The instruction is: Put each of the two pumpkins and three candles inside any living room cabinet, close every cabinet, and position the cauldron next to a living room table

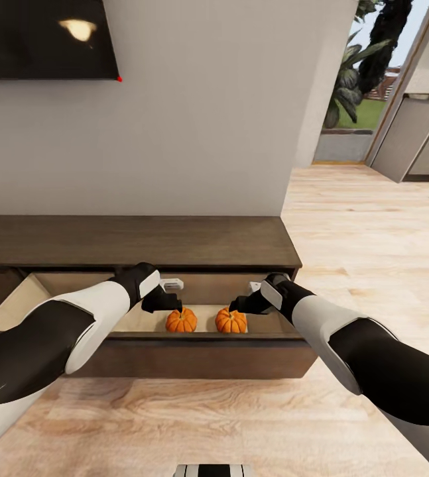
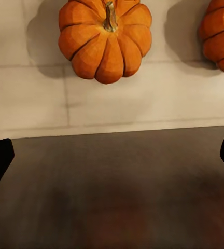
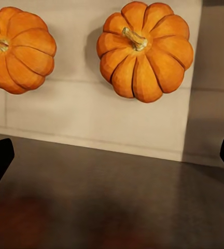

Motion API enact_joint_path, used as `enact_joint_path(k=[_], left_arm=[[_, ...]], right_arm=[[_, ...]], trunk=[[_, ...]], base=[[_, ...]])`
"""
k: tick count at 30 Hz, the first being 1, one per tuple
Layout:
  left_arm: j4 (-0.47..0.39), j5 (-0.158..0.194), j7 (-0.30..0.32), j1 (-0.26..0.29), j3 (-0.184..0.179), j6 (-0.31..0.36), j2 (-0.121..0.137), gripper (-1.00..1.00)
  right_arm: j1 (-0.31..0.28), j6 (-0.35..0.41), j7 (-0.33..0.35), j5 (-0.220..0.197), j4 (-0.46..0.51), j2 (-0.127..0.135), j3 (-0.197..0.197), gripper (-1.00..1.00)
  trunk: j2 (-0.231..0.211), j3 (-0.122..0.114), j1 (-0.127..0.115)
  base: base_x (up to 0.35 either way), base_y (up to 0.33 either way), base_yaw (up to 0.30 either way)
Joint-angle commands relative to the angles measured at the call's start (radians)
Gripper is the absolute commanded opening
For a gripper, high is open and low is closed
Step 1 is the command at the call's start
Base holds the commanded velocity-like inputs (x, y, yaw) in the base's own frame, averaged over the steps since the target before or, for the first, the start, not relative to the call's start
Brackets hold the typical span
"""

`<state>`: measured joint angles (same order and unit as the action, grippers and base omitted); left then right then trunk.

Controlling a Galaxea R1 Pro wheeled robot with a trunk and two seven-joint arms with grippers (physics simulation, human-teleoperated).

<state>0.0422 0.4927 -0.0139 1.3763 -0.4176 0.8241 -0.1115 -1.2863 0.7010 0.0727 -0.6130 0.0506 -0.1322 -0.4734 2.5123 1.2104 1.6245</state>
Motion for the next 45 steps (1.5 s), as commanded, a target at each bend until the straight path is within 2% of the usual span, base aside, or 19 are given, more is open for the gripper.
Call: enact_joint_path(k=[1, 45], left_arm=[[0.002, 0.01, -0.001, 0.001, -0.007, 0.001, -0.001, 1.0], [0.002, 0.01, -0.001, 0.0, -0.007, -0.001, -0.001, 1.0]], right_arm=[[-0.001, 0.003, 0.007, 0.001, 0.0, 0.0, -0.008, 1.0], [-0.001, 0.003, 0.007, 0.001, 0.0, 0.0, -0.009, 1.0]], trunk=[[0.0, -0.001, 0.0], [0.0, -0.071, 0.0]], base=[[0.0, 0.0, 0.0], [0.0, 0.0, 0.0]])
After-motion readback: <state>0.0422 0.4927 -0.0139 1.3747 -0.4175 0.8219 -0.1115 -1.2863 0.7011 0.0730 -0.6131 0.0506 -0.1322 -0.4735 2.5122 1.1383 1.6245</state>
